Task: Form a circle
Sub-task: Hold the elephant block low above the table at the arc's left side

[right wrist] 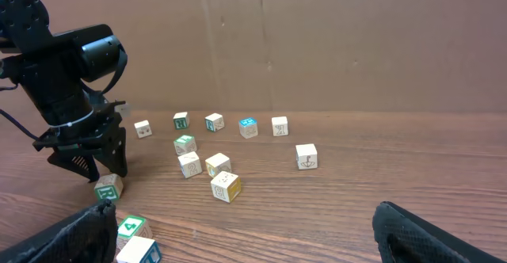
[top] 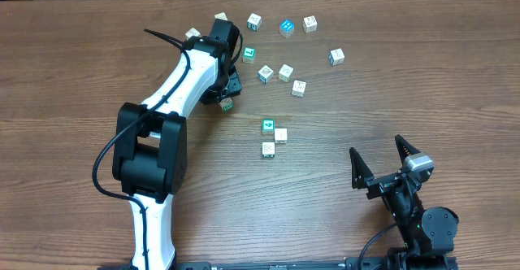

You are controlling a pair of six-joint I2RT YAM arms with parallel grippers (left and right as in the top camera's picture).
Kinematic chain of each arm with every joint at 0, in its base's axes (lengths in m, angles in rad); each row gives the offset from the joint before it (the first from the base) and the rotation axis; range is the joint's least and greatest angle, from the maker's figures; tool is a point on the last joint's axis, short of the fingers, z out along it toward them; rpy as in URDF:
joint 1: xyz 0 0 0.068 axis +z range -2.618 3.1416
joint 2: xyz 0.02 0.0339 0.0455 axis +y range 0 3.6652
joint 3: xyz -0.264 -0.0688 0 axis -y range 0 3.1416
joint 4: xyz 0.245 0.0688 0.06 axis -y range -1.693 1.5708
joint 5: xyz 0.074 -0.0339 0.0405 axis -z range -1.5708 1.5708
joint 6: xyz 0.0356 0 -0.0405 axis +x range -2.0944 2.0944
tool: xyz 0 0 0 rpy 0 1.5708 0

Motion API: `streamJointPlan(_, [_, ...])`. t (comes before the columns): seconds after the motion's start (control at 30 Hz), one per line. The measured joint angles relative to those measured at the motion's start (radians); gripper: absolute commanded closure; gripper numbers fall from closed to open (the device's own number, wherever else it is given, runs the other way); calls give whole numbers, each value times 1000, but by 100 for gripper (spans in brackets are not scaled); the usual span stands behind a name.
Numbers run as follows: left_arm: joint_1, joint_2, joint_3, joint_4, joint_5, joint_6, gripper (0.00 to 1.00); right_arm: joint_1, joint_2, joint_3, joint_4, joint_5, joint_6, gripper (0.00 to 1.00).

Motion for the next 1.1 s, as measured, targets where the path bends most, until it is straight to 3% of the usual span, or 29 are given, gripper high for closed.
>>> streamJointPlan(0.43, [0,0,0,-8,6,0,51,0,0,0,0,0,0,0])
streamJointPlan(0.7, [0,0,0,-8,21,0,61,0,0,0,0,0,0,0])
streamJointPlan(0.83, [0,0,-1,-9,23,0,55,0,0,0,0,0,0,0])
streamJointPlan(1.1, [0,0,-2,-23,24,0,56,0,0,0,0,0,0,0])
